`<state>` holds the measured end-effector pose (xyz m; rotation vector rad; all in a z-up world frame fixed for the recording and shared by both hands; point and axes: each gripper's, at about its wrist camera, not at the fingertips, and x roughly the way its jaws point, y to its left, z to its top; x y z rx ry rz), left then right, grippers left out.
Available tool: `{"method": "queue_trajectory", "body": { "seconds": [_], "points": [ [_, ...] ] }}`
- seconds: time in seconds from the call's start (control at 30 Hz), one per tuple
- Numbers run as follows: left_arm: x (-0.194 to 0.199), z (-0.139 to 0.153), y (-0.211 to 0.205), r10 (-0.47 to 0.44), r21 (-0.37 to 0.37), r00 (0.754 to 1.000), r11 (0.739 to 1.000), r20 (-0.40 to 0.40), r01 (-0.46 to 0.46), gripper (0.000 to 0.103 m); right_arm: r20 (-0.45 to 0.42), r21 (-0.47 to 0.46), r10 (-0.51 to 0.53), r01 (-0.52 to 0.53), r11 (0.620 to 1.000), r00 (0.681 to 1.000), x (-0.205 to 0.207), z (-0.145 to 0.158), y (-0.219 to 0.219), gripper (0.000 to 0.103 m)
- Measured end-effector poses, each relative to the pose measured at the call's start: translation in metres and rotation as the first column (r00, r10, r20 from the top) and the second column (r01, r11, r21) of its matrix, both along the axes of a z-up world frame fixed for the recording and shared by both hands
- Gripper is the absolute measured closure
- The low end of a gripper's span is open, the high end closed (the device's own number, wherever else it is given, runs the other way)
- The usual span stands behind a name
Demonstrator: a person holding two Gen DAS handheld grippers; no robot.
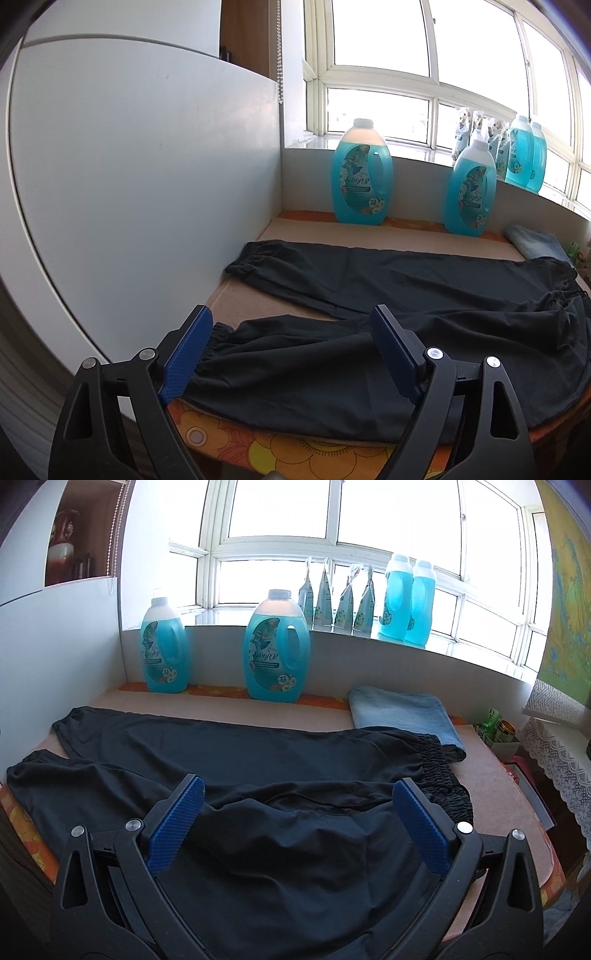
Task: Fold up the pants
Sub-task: 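Lower both tools onto the pants waistband and close both grippers on it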
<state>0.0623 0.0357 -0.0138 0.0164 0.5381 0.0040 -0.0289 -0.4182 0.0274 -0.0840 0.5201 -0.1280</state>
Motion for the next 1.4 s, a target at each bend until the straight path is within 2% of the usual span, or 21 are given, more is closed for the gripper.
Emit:
{"method": "queue_trajectory", "body": {
  "seconds": [0.23,0.37,0.5,0.63,0.8,0.9,1.0,1.1,1.27,1.4],
  "points": [
    [0.033,0.001,0.005,-0.033,0.014,0.999,0.999,-0.036,0.033,0.033,-0.069,-0.019,0.134,-0.136,0.991,0.988,0.054,0.004,0.019,0.000],
    [0.058,0.002,0.002,-0.054,0.022,0.997,0.998,-0.055,0.056,0.034,-0.099,-0.046,0.217,-0.222,0.974,0.971,0.086,0.007,0.032,0.000],
    [0.088,0.001,-0.003,-0.086,0.031,0.992,0.996,-0.093,0.089,0.037,-0.148,-0.031,0.289,-0.296,0.955,0.946,0.128,0.007,0.039,0.000],
    [0.123,-0.001,-0.008,-0.120,0.021,0.981,0.992,-0.150,0.125,0.037,-0.212,-0.036,0.373,-0.389,0.921,0.903,0.172,0.002,0.046,0.000],
    [0.169,-0.009,-0.015,-0.136,0.008,0.965,0.990,-0.224,0.142,0.037,-0.296,-0.023,0.425,-0.451,0.892,0.855,0.231,-0.016,0.050,0.000],
    [0.196,-0.018,-0.016,-0.142,-0.019,0.949,0.990,-0.282,0.142,0.037,-0.360,0.017,0.433,-0.458,0.889,0.826,0.269,-0.036,0.051,0.003],
    [0.224,-0.028,-0.010,-0.114,-0.040,0.936,0.993,-0.334,0.107,0.037,-0.418,-0.003,0.426,-0.470,0.882,0.802,0.299,-0.059,0.055,0.006],
    [0.251,-0.037,-0.004,-0.073,-0.032,0.922,0.997,-0.380,0.066,0.037,-0.462,0.014,0.442,-0.491,0.871,0.769,0.323,-0.080,0.056,0.006],
    [0.300,-0.056,0.010,-0.015,-0.060,0.871,0.998,-0.491,-0.017,0.037,-0.504,0.029,0.482,-0.544,0.839,0.717,0.344,-0.107,0.063,0.006],
    [0.333,-0.072,0.024,0.038,-0.102,0.831,0.988,-0.556,-0.114,0.037,-0.525,0.028,0.500,-0.573,0.819,0.689,0.353,-0.119,0.069,0.006]
  ]
}}
